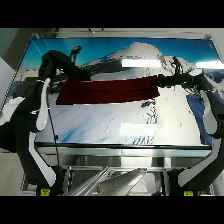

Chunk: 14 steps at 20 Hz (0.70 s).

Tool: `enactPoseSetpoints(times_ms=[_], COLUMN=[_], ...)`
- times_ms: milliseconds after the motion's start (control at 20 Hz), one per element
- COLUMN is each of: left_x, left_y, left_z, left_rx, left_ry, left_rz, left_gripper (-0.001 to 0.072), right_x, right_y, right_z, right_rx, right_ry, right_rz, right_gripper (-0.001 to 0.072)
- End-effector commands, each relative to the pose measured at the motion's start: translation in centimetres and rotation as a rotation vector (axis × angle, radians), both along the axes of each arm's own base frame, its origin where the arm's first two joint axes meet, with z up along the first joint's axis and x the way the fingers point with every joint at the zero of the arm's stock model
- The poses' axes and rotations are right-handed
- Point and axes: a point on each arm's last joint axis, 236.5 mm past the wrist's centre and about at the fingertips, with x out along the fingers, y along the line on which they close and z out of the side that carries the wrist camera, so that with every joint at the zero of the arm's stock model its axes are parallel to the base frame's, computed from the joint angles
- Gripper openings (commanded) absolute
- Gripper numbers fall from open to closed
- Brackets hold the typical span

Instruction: Fold the shirts.

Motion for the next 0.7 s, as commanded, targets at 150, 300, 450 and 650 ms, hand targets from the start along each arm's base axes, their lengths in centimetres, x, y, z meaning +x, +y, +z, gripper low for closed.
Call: enactPoseSetpoints(times_ms=[150,300,450,650], left_x=[-3.4,-4.5,-4.0,-2.7], left_y=[-13.2,-16.0,-16.4,-15.5], left_z=[-7.2,-9.7,-10.2,-4.5], left_rx=[-0.079,-0.072,-0.081,-0.113], left_ry=[0.076,0.082,0.075,0.017], left_rz=[-0.101,-0.126,-0.095,-0.111], left_gripper=[0.0014,0.0014,0.0014,0.0014], right_x=[-2.2,-2.6,-3.3,-3.7], right_y=[2.1,2.5,3.7,5.0], right_z=[10.9,12.2,12.1,12.3], right_rx=[0.023,0.025,0.028,0.032], right_ry=[-0.133,-0.147,-0.135,-0.134], right_rz=[0.095,0.099,0.137,0.160], right_gripper=[0.0018,0.0018,0.0018,0.0018])
